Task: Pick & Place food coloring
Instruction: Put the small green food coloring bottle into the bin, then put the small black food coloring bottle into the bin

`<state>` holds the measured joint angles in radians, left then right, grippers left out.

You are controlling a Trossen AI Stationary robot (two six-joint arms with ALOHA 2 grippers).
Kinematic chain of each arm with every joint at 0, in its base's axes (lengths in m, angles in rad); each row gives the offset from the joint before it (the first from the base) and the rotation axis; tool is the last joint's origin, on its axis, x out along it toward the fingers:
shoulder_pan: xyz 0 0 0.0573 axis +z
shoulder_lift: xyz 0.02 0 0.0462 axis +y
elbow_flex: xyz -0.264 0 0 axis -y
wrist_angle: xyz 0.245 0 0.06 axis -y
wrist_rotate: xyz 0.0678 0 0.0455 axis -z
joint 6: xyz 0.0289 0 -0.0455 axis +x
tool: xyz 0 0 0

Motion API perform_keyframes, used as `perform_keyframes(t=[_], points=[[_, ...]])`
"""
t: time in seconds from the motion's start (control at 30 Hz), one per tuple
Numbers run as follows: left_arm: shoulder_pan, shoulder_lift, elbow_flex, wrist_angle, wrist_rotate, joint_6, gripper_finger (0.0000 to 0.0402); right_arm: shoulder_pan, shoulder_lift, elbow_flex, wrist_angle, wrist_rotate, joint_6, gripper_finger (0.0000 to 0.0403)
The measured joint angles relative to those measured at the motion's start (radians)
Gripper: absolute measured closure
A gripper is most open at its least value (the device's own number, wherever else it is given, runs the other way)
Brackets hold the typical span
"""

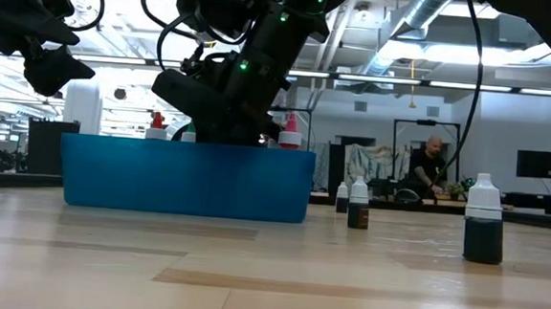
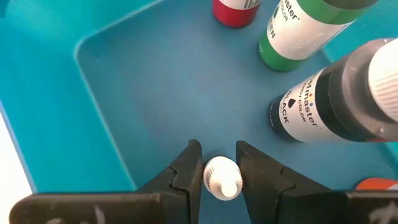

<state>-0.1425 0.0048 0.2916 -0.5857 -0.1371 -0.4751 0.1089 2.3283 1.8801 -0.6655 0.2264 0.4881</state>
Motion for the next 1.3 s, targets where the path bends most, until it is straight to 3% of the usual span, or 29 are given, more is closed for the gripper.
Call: perform_keyframes(t=[0.57, 0.93, 1.3], points=[[0.000, 0.000, 0.000, 0.000, 0.000, 0.000, 0.0152, -0.005, 0.000, 0.000, 0.015, -0.010, -0.017, 0.0226], [0.000, 0.000, 0.000, 0.000, 0.000, 0.000, 0.0152, -0.025, -0.001, 0.141, -0.099, -0.015, -0.052, 0.0230], [0.000, 0.000, 0.000, 0.000, 0.000, -0.001, 0.0152, 0.010, -0.001, 0.405, -0.440, -0.022, -0.121, 0.0247]])
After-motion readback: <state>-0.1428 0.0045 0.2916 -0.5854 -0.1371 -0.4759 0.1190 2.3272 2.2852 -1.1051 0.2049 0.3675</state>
